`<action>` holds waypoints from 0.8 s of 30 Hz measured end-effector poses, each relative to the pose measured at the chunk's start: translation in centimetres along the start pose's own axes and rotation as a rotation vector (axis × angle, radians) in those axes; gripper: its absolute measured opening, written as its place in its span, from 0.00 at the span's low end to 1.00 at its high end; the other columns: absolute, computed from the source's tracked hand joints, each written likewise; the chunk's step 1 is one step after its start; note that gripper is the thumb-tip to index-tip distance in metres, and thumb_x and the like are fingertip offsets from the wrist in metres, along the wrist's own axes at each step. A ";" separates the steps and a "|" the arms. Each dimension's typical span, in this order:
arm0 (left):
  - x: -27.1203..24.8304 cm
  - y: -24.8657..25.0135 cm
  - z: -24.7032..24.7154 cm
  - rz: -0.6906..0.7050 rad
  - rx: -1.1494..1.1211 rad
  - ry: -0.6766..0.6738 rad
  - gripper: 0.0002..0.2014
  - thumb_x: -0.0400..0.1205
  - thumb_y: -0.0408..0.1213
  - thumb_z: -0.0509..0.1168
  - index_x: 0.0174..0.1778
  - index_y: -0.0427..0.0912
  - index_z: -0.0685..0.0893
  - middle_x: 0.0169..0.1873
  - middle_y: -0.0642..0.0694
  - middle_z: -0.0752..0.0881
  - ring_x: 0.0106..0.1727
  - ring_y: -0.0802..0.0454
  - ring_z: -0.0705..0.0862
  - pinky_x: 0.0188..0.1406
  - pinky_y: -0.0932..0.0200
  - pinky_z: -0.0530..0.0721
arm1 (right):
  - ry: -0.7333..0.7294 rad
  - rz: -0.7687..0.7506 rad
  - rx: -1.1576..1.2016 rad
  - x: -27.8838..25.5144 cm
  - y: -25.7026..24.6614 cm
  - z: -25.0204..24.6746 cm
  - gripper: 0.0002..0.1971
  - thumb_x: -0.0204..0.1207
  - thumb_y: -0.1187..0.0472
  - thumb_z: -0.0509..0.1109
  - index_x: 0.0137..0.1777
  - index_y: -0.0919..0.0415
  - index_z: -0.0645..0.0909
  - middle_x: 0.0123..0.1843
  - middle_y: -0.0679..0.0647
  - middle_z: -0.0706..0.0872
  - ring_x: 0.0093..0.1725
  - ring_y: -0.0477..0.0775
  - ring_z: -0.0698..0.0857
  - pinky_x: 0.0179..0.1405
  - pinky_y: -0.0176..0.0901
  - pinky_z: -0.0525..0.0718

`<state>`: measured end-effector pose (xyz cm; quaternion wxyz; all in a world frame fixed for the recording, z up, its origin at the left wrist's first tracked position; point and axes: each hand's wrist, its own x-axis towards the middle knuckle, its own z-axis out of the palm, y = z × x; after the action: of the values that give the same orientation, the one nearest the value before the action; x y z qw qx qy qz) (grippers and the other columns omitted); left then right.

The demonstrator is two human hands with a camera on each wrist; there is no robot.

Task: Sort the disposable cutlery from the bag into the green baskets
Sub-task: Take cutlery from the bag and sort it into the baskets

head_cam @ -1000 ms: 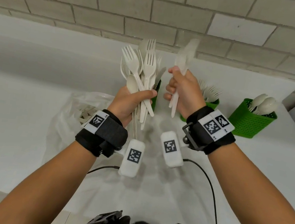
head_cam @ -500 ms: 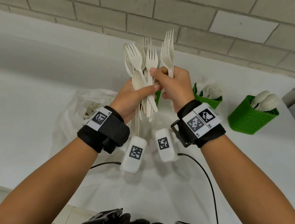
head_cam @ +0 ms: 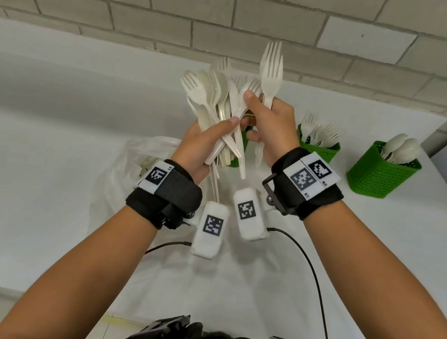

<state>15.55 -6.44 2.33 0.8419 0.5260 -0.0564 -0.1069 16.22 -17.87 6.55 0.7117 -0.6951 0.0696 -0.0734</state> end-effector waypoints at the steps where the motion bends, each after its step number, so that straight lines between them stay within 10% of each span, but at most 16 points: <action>1: 0.1 0.1 -0.1 -0.010 -0.021 -0.014 0.17 0.81 0.34 0.64 0.65 0.33 0.78 0.52 0.35 0.86 0.56 0.37 0.84 0.62 0.36 0.79 | -0.022 0.040 0.115 -0.1 -0.1 0.1 0.09 0.81 0.62 0.66 0.38 0.61 0.76 0.33 0.55 0.77 0.28 0.46 0.76 0.15 0.31 0.69; 6: 0.0 0.5 -0.1 -0.055 -0.077 -0.061 0.21 0.77 0.37 0.67 0.63 0.28 0.77 0.53 0.30 0.81 0.58 0.33 0.79 0.65 0.28 0.72 | -0.083 0.088 0.233 -0.5 -0.1 0.2 0.06 0.82 0.63 0.63 0.46 0.65 0.75 0.34 0.57 0.76 0.26 0.46 0.73 0.13 0.30 0.66; 13: -0.5 0.4 0.5 0.010 0.006 -0.045 0.17 0.81 0.26 0.62 0.65 0.26 0.76 0.39 0.37 0.88 0.33 0.49 0.88 0.38 0.56 0.88 | -0.088 0.025 0.177 -0.4 0.2 -0.2 0.09 0.76 0.60 0.72 0.48 0.65 0.78 0.34 0.59 0.76 0.26 0.51 0.71 0.13 0.34 0.68; 20: -0.3 -0.4 1.0 0.083 0.056 0.032 0.19 0.80 0.25 0.64 0.68 0.30 0.74 0.51 0.37 0.87 0.47 0.46 0.89 0.41 0.56 0.87 | -0.086 0.001 -0.032 -0.5 0.8 -0.9 0.07 0.81 0.57 0.65 0.49 0.61 0.79 0.38 0.53 0.84 0.35 0.48 0.84 0.25 0.35 0.79; 24: 0.2 -0.7 0.7 0.053 0.059 0.062 0.16 0.77 0.27 0.67 0.60 0.33 0.77 0.30 0.50 0.85 0.31 0.56 0.84 0.31 0.62 0.83 | 0.132 0.029 0.215 1.5 -0.1 -3.1 0.08 0.85 0.55 0.57 0.45 0.54 0.69 0.25 0.50 0.76 0.23 0.47 0.76 0.27 0.40 0.77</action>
<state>15.57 -7.38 1.99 0.8299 0.5519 -0.0472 -0.0663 17.12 -21.18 6.60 0.7770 -0.6074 0.1184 -0.1157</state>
